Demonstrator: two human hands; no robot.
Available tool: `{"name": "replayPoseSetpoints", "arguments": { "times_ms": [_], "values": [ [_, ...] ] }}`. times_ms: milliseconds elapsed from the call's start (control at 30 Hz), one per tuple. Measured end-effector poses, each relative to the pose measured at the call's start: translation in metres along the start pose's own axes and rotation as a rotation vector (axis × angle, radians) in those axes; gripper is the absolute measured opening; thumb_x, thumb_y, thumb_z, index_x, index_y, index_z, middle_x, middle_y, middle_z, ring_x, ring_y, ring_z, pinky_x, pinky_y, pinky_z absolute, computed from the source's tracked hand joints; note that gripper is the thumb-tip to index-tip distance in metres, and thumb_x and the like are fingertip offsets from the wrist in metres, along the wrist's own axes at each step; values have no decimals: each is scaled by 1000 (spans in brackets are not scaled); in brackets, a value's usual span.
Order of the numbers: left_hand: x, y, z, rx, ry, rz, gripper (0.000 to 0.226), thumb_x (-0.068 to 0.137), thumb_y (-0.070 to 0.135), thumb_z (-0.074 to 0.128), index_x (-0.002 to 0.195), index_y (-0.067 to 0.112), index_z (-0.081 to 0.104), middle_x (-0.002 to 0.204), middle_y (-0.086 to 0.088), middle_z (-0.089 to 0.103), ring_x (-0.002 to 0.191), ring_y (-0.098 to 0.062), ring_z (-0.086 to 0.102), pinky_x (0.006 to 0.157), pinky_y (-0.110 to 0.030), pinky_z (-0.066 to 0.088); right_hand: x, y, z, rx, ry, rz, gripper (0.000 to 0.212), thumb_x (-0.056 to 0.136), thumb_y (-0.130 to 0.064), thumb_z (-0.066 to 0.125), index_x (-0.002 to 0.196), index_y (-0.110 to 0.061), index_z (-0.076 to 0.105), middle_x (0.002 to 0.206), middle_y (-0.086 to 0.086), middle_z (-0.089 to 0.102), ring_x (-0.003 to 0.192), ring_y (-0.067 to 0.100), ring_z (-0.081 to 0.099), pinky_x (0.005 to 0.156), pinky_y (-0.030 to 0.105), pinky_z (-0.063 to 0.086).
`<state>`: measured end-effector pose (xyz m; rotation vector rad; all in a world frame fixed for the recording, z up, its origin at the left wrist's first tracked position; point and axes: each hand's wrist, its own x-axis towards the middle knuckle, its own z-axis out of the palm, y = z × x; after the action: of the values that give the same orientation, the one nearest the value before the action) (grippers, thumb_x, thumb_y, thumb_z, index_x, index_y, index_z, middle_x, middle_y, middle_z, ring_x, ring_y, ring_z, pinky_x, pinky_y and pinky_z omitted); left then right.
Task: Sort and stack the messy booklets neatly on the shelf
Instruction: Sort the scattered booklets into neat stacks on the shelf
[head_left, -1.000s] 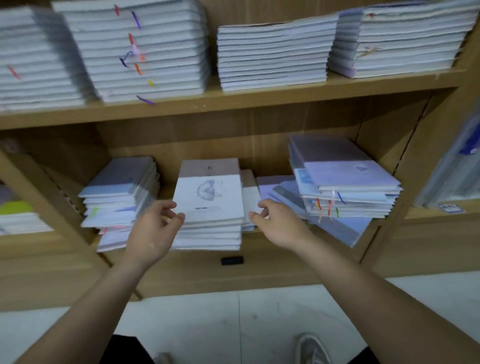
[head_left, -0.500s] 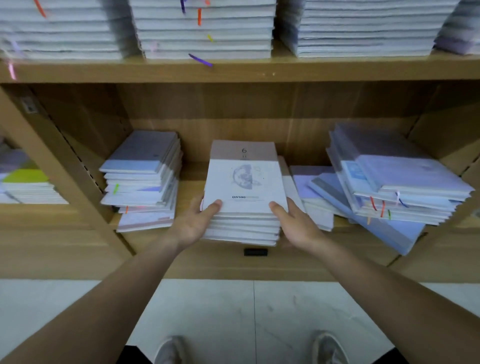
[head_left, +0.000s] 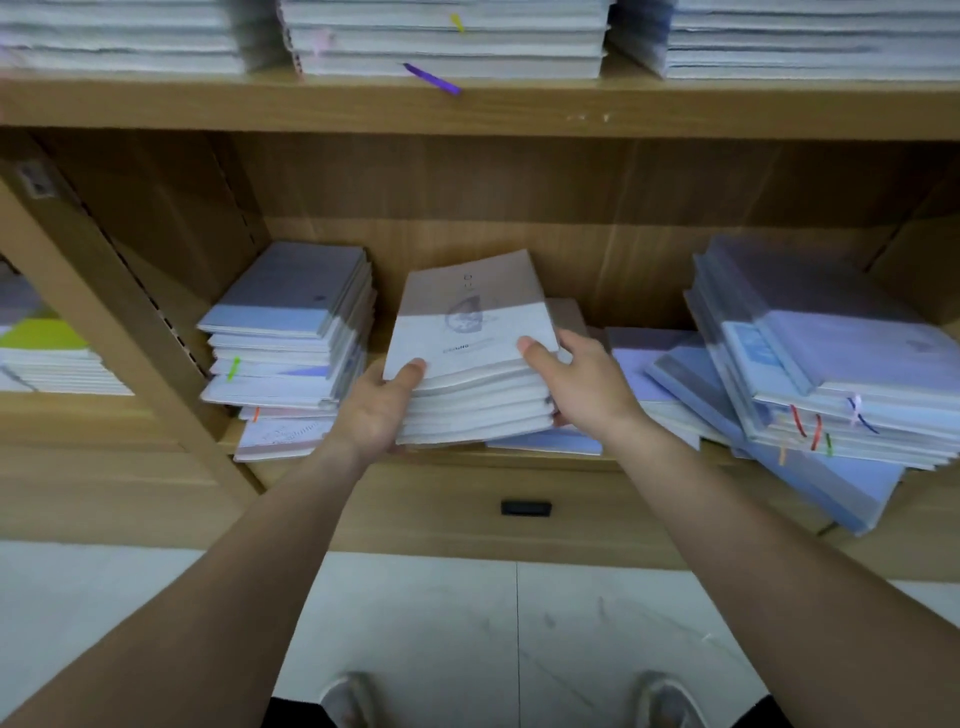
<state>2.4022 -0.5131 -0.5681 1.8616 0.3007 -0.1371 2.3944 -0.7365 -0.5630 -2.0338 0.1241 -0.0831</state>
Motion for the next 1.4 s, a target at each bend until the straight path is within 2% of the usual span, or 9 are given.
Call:
{"name": "replayPoseSetpoints", "arguments": {
  "times_ms": [233,300,400,500,633,867,1067,1267,1400],
  "values": [
    [13,-6,-11,427,158,139,52,96,36,56,143,17,47,133,-7,55,122,-33,54,101,-38,44,7,-6,43,-62,-45,-56,39,92,-62,52,122,-38,58,108,-11,68,89,16,67,84,39,57],
    [14,-8,-8,609,151,279,47,98,32,51,144,22,49,152,-12,42,137,-32,43,110,-41,39,9,-4,43,-122,-69,-71,45,91,-66,49,124,-37,57,108,-11,69,90,13,66,87,40,56],
    [9,-9,3,556,61,468,38,101,20,48,138,23,57,155,-5,42,145,-22,35,118,-37,31,16,3,25,-247,-113,-31,62,91,-74,35,137,-37,54,122,-6,69,106,18,65,91,38,50],
    [2,-7,10,487,3,499,40,102,31,50,141,28,54,155,4,42,146,-16,33,121,-35,24,27,26,-7,-389,5,9,56,98,-65,30,126,-30,63,116,-1,69,109,26,61,83,37,45],
    [-5,-3,22,640,-59,535,66,94,52,57,152,29,34,162,7,26,149,-14,23,122,-35,21,32,61,-31,-582,-9,122,50,100,-44,47,137,-11,50,131,16,57,115,34,56,88,39,48],
    [-5,-3,47,913,-3,552,104,82,63,64,158,30,2,166,10,-1,153,-14,-1,124,-44,5,35,68,-17,-509,-23,188,60,95,-60,50,115,-4,52,109,16,63,97,31,60,72,36,45],
    [-4,-8,50,940,37,567,110,79,60,70,157,32,-3,166,12,-2,152,-13,-2,124,-42,3,27,65,-2,-652,-38,218,81,91,-72,43,136,-5,47,139,18,42,114,36,55,85,40,46],
    [-2,-18,44,916,55,614,105,81,59,68,157,33,0,166,13,3,152,-12,2,123,-42,7,14,77,-8,-686,-37,118,70,91,-73,41,128,-15,53,126,11,48,107,32,58,85,40,49],
    [2,-26,37,910,60,650,101,83,60,67,157,34,3,165,12,6,152,-13,6,123,-43,11,8,81,-19,-597,-66,113,48,93,-65,47,96,-18,55,98,6,56,86,23,58,71,37,48]
  ]
}}
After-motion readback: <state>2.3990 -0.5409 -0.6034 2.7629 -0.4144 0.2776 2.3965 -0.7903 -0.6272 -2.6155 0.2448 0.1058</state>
